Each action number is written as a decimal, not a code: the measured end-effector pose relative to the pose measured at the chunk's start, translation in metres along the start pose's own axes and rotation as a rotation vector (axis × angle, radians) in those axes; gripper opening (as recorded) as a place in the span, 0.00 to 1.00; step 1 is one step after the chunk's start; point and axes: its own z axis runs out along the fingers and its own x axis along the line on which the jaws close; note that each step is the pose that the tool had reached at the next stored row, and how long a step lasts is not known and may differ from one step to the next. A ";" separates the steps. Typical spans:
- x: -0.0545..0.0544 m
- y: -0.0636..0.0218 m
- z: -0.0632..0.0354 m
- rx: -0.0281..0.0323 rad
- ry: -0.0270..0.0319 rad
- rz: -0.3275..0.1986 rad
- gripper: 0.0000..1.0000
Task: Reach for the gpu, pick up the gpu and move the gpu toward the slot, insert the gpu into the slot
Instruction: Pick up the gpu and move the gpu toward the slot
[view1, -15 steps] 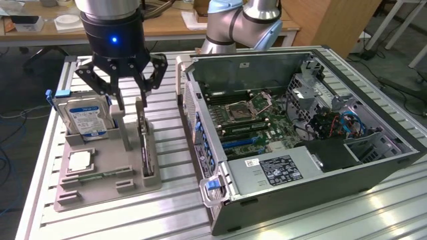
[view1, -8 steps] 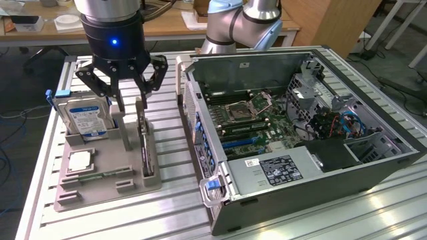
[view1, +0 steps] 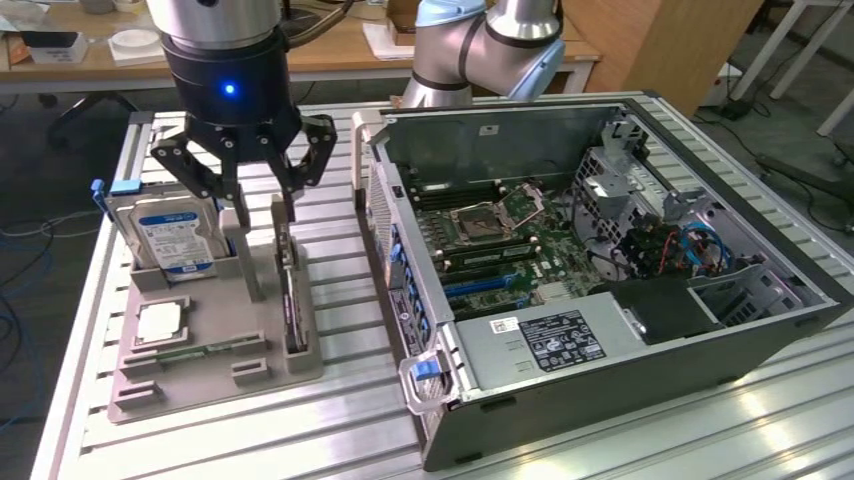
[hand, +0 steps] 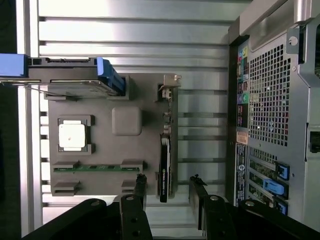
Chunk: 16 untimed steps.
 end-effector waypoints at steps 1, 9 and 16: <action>0.000 -0.0006 0.0001 0.0001 0.0000 0.000 0.47; 0.000 -0.0056 0.0012 0.0000 0.0000 0.000 0.47; 0.000 -0.0100 0.0022 0.0000 0.0000 0.000 0.47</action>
